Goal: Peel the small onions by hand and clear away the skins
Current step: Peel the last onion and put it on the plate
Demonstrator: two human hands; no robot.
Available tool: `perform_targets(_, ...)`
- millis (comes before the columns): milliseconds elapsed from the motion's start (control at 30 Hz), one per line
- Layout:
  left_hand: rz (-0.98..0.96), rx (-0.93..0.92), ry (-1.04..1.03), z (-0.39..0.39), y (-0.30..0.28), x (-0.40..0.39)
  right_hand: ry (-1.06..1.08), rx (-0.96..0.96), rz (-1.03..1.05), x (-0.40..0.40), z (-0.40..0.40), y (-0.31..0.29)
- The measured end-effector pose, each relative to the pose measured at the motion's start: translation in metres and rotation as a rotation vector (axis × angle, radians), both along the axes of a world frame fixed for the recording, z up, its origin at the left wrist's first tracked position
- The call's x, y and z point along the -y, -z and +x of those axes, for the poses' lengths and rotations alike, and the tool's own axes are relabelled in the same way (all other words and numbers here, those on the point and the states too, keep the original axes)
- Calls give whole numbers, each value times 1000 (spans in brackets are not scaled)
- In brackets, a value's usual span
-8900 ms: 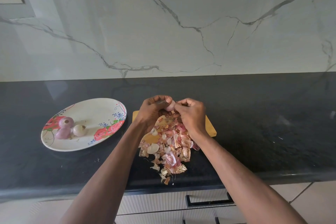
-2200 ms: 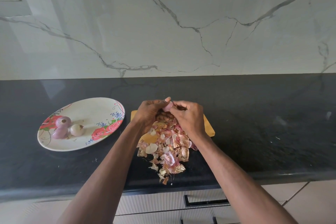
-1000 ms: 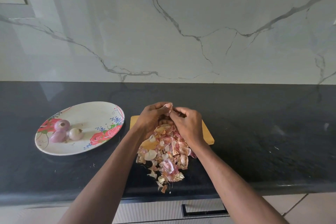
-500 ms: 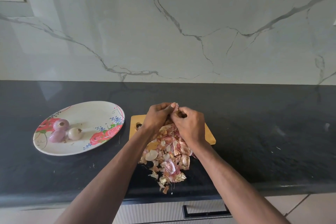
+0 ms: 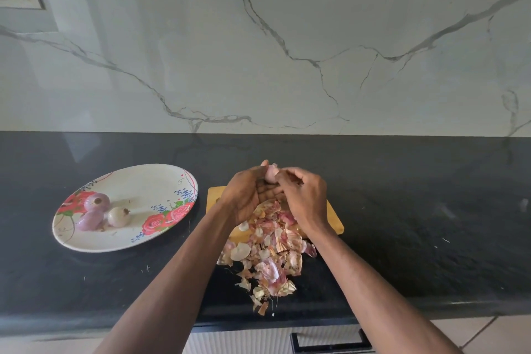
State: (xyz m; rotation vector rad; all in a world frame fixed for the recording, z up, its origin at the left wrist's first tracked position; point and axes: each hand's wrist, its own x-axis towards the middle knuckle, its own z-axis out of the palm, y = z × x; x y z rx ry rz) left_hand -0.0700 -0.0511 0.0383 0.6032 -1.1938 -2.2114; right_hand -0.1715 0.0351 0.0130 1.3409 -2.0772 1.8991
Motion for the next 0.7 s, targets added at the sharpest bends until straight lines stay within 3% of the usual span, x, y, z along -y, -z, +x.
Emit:
perform_targets(133, -80, 15, -7, 2, -2, -1, -66, -15, -29, -1, 2, -1)
perform_targets(333, -214, 85, 2, 2, 1, -3, 1, -68, -20, 3, -1, 11)
perform_targets(700, -267, 76, 4, 4, 1, -11, 143, -206, -53, 4, 3, 15)
